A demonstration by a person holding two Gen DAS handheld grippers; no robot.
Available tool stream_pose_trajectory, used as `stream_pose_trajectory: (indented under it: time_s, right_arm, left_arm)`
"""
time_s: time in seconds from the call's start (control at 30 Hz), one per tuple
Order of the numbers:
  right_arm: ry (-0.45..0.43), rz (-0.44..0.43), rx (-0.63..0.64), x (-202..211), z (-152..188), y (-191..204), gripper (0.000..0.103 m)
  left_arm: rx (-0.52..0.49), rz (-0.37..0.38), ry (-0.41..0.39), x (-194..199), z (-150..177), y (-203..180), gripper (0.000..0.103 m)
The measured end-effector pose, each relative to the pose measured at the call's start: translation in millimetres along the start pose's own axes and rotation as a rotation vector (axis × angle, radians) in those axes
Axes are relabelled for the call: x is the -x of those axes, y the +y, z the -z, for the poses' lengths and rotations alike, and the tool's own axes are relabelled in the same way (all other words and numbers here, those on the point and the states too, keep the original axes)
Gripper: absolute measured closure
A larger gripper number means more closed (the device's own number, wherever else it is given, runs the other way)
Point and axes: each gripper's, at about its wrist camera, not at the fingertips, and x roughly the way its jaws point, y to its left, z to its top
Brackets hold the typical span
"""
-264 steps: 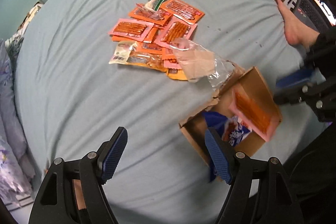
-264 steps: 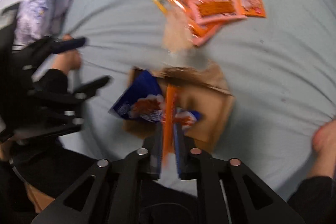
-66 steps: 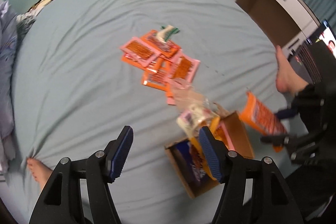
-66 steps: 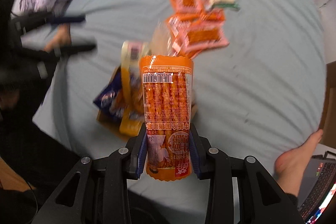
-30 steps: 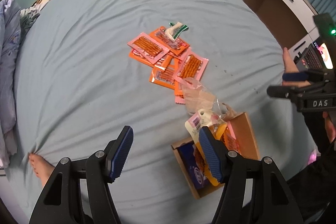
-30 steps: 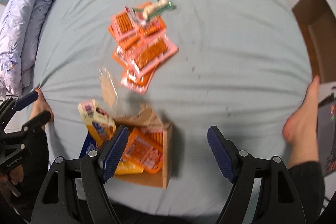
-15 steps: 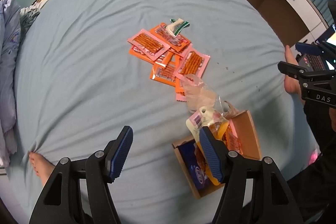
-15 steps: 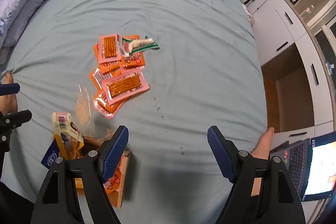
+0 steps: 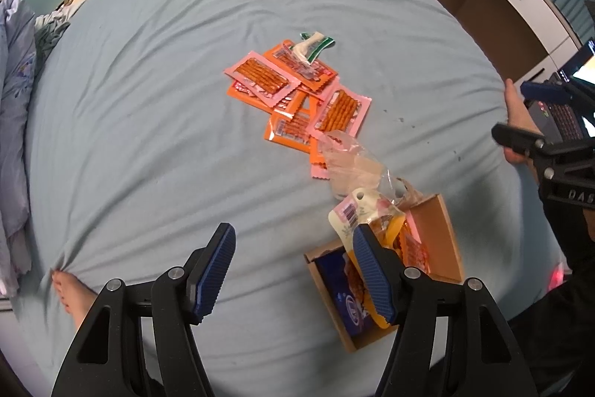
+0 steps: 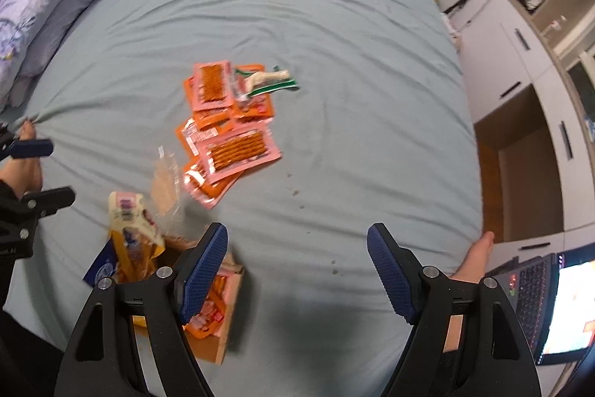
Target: Organize snacks
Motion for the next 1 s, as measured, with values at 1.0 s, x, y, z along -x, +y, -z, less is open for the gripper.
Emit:
stream_pose_trajectory:
  time_s: [1.0]
  right_arm:
    - [0.096, -0.064, -0.004, -33.5, -15.6, -17.6, 0.026]
  left_arm:
    - [0.003, -0.001, 0.005, -2.6, -0.8, 1.1, 0.037]
